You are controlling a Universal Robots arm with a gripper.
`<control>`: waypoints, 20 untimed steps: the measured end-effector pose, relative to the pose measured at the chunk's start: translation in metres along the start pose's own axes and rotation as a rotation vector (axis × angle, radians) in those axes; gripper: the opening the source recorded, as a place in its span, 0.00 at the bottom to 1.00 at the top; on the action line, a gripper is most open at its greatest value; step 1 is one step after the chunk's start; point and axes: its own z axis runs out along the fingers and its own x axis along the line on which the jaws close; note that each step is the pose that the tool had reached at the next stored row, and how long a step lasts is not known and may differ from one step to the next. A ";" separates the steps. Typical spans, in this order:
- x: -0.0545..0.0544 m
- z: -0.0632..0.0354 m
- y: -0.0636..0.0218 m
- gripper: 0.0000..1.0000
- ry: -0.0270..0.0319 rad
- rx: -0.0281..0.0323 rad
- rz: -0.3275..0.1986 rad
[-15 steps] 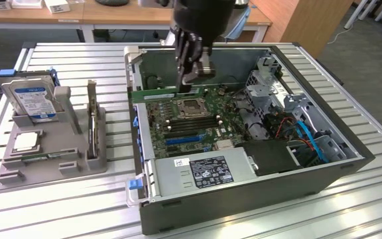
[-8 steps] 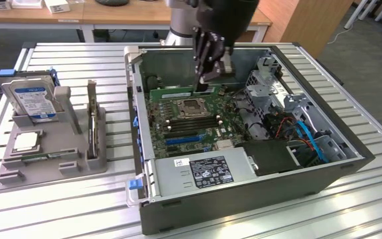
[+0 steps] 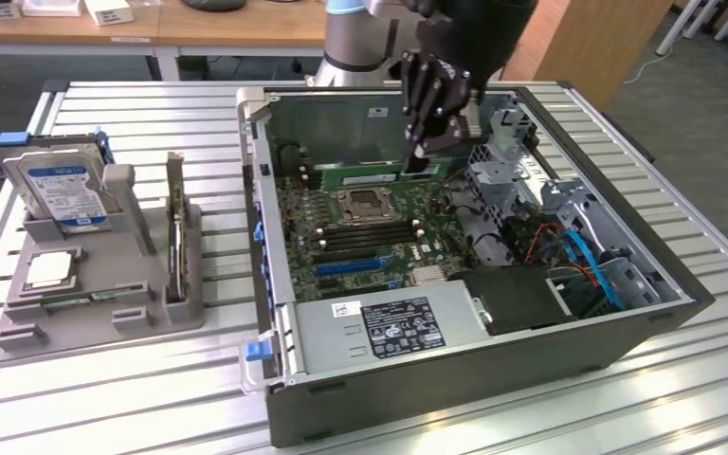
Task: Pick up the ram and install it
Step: 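Pick up the ram and move it above insertion slot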
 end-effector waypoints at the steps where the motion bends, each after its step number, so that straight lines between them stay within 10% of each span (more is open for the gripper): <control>1: 0.000 -0.0003 -0.0039 0.12 0.0001 -0.0002 0.000; 6: 0.001 -0.0011 -0.0183 0.12 0.0001 -0.0005 0.000; 20: -0.001 -0.0008 -0.0196 0.12 -0.0022 0.0008 0.028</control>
